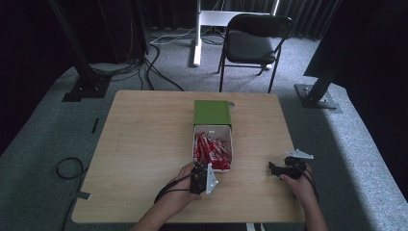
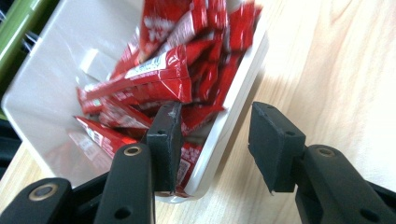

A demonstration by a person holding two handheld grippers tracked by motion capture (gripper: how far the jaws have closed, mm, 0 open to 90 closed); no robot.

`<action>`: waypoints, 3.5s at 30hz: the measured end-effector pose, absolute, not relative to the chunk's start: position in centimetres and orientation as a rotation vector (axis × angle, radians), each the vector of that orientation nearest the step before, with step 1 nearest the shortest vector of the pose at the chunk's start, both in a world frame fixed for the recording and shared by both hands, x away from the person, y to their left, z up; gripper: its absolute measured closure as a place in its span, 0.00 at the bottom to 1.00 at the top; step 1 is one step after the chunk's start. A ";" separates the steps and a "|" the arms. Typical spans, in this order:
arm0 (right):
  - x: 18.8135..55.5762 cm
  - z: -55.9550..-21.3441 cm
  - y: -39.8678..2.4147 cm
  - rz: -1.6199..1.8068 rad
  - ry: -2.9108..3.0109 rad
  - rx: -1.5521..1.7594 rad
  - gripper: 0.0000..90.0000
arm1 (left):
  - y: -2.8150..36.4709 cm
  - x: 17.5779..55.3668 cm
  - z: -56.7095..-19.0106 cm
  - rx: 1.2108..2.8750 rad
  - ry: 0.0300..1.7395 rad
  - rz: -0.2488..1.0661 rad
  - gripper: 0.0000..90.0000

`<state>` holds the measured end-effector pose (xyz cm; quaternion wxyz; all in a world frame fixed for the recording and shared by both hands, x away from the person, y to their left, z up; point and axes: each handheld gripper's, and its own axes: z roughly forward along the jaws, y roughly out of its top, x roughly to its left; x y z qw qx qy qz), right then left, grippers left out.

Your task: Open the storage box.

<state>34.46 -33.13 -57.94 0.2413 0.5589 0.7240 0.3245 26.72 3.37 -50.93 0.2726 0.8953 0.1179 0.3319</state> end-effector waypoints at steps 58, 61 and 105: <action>34.5 -57.9 -33.0 0.885 1.974 1.533 0.12 | 19.1 29.1 -52.1 2.011 0.984 0.758 0.43; 34.5 -57.9 -32.9 0.886 1.973 1.534 0.12 | 19.6 29.1 -52.6 2.006 1.022 0.741 0.33; 34.5 -58.0 -32.9 0.881 1.970 1.534 0.11 | 27.1 29.7 -56.2 1.796 1.661 0.795 0.11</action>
